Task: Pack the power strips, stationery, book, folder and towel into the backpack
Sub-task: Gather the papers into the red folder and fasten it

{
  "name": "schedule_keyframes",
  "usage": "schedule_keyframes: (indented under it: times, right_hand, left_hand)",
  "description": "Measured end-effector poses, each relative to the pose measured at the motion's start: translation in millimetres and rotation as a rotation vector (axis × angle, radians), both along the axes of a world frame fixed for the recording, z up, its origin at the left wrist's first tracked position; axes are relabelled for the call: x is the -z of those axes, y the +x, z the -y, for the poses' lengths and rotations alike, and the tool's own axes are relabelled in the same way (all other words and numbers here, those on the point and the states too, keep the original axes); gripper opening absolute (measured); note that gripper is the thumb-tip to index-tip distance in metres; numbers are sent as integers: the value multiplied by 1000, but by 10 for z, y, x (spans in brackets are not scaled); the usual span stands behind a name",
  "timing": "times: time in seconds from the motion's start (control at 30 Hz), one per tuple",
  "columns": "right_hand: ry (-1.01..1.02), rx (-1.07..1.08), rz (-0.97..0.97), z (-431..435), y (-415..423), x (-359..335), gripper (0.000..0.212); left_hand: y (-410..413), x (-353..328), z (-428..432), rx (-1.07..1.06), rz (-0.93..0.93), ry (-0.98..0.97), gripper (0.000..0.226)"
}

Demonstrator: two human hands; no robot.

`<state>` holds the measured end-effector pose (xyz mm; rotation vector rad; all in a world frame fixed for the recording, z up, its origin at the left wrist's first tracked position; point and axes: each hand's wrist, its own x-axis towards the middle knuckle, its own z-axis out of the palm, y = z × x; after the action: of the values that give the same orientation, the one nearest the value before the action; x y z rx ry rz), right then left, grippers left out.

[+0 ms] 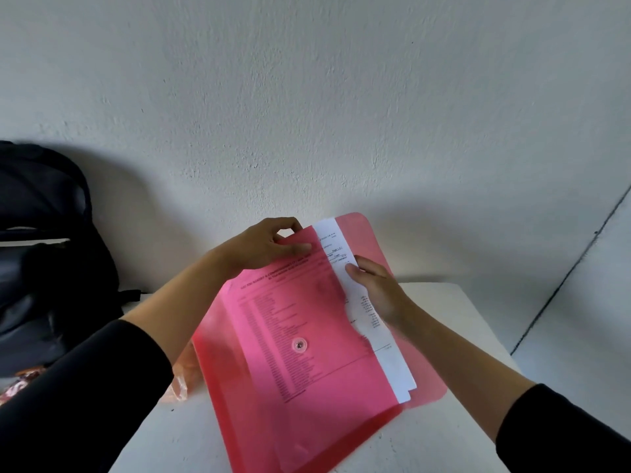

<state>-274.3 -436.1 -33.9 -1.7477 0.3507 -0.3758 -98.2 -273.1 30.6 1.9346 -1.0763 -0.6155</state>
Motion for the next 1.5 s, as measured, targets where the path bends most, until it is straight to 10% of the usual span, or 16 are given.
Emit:
schedule_keyframes:
  times: [0.43,0.87,1.13,1.5]
  right_hand:
    - [-319,13,99,25,108,-182,39]
    - [-1057,-71,75,-59,122,-718,26]
    - [-1073,-68,200,-134,26,-848,44]
    - [-1040,-185,-104,-78,46,-826,36]
  left_hand:
    - [-132,-267,-82,12,3,67,39]
    - [-240,-240,-280,-82,-454,-400,32]
    - [-281,-211,-361,-134,-582,-512,32]
    - [-139,-100,-430,-144,-575,-516,35]
